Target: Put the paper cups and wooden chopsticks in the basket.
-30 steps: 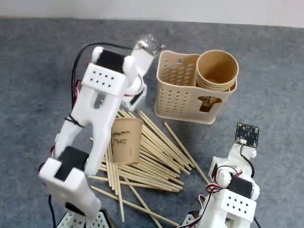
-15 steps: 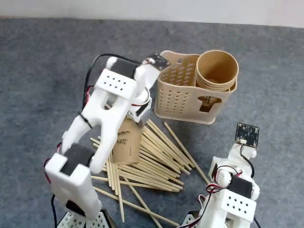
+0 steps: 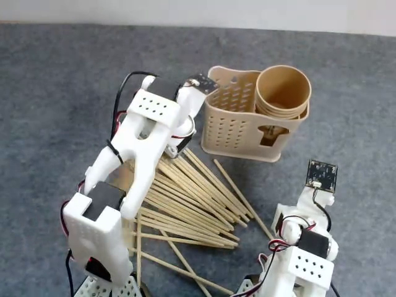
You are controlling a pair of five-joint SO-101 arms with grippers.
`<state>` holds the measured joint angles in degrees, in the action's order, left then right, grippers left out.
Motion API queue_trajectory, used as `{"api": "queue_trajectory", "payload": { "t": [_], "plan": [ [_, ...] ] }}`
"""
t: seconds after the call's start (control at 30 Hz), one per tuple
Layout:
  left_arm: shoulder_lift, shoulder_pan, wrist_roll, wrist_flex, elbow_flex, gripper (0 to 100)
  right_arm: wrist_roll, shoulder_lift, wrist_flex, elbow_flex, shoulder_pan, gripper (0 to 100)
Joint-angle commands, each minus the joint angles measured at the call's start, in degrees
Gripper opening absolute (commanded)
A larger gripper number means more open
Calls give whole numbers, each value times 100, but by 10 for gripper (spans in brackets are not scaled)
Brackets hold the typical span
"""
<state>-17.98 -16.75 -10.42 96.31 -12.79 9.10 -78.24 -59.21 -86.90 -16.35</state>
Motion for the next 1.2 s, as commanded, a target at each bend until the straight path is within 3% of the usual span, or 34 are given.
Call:
{"api": "queue_trajectory", "payload": {
  "t": [0.0, 0.6, 0.83, 1.03, 1.17],
  "plan": [
    [277, -48, -105, 369, -418, 7, 70, -84, 110, 22, -57, 46],
    [1859, -57, -97, 378, -497, 7, 70, -84, 110, 22, -57, 46],
    [2501, -66, 264, 378, -1411, 7, 70, -84, 110, 22, -57, 46],
    [2554, -646, 431, 325, -2554, 7, 70, -84, 110, 22, -57, 46],
    [2554, -1095, 431, -237, -2976, 7, 70, -84, 110, 22, -57, 46]
  ]
}}
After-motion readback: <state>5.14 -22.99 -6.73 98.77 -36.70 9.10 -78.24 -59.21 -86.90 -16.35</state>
